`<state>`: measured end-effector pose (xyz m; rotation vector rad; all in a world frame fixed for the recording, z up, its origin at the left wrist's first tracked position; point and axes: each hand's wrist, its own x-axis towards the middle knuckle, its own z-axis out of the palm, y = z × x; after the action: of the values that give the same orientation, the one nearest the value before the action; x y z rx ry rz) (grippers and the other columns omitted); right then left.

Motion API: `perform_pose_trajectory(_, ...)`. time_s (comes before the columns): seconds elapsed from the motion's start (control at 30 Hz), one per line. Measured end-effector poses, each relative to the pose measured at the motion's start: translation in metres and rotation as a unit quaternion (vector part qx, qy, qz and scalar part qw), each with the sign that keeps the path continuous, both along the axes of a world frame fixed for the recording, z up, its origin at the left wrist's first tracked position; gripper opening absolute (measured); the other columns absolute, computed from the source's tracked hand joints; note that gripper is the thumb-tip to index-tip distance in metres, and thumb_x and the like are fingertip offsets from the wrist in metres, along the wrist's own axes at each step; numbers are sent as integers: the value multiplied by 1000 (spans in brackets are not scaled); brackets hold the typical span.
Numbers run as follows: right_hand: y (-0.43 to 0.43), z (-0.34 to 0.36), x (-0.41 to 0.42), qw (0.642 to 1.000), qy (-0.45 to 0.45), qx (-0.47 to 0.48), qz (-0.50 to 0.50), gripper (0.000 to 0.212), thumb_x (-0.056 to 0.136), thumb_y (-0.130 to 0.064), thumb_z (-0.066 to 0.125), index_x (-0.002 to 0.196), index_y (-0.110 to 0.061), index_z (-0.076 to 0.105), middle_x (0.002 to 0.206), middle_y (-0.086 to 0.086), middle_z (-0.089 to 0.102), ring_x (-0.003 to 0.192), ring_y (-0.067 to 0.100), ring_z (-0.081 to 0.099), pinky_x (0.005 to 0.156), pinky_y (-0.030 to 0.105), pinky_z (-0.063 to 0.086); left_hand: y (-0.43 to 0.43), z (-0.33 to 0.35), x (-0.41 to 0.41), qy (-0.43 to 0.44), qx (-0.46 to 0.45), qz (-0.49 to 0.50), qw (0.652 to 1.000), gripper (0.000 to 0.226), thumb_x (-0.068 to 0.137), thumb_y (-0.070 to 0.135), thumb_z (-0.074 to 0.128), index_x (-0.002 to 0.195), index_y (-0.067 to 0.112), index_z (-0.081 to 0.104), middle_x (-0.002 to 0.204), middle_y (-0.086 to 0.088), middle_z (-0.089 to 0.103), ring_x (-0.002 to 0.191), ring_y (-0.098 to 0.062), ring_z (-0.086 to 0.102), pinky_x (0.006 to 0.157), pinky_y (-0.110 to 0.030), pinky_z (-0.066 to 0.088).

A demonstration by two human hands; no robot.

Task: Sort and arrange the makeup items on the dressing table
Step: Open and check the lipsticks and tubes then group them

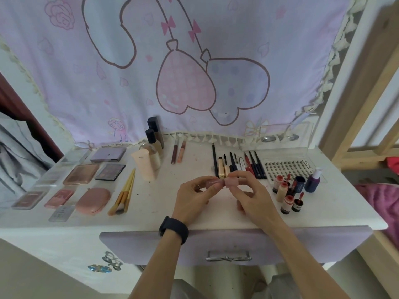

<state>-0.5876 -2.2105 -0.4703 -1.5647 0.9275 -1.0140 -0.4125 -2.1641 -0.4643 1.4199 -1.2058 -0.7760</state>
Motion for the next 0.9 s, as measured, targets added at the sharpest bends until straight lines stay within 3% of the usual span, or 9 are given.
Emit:
perform_pose_trajectory(0.1,0,4,1,1000,6,20,-10,28,92,-56,61,115,-42,63,99,-11,73,47,14,58,47,24,48,0,0,-1,-2,-3,-5,1000,29,79,44,76,102,27,77,94,17,75,78,2,66,58,-14,49)
perform_pose_trajectory(0.17,0,6,2,999,10,35,-23,40,86,-66,57,109,-35,65,89,-8,75,44,13,55,45,21,45,0,1,-2,-2,-7,-5,1000,31,78,46,75,103,27,76,94,19,75,81,2,66,59,-14,50)
perform_pose_trajectory(0.27,-3,4,3,999,30,25,-23,31,91,-60,56,98,-32,67,72,-2,72,43,11,52,44,19,41,0,2,-1,-5,-7,-3,1000,30,75,50,73,100,33,74,93,22,74,82,3,66,61,-14,51)
perform_pose_trajectory(0.37,-3,1,1,1000,21,12,-3,5,98,-42,61,100,-40,65,84,-3,73,48,16,57,46,25,46,1,1,-1,-4,-12,0,1000,32,74,52,72,100,34,74,93,22,74,81,3,66,62,-15,51)
perform_pose_trajectory(0.5,-1,3,0,1000,-1,15,15,15,96,-38,66,110,-39,63,105,-9,71,57,25,68,49,28,52,1,0,-1,2,-17,-1,1000,32,76,49,74,101,29,75,93,19,75,78,2,66,61,-15,52)
perform_pose_trajectory(0.63,-2,6,2,999,16,33,-10,26,90,-60,60,106,-39,65,90,-8,74,49,19,64,45,26,49,0,0,0,2,-12,1,1000,22,82,40,77,101,28,76,93,17,75,75,2,65,60,-15,51)
perform_pose_trajectory(0.73,-3,3,2,999,30,21,-13,13,97,-50,58,93,-39,66,81,-3,72,45,15,57,43,25,45,1,1,-1,-3,-10,2,1000,19,81,41,77,98,33,75,93,19,74,77,2,66,61,-16,51)
perform_pose_trajectory(0.83,-3,0,-1,1000,20,5,11,8,98,-35,63,101,-43,62,98,-12,71,55,18,66,49,25,50,2,3,-2,-2,-16,1,1000,20,78,46,75,97,36,74,94,20,74,81,1,66,61,-16,51)
perform_pose_trajectory(0.9,-3,2,-2,1000,13,16,17,15,96,-40,65,110,-41,60,103,-17,69,62,20,70,53,25,53,2,3,-2,0,-15,2,1000,15,81,41,77,95,38,74,94,20,74,82,1,67,61,-17,52)
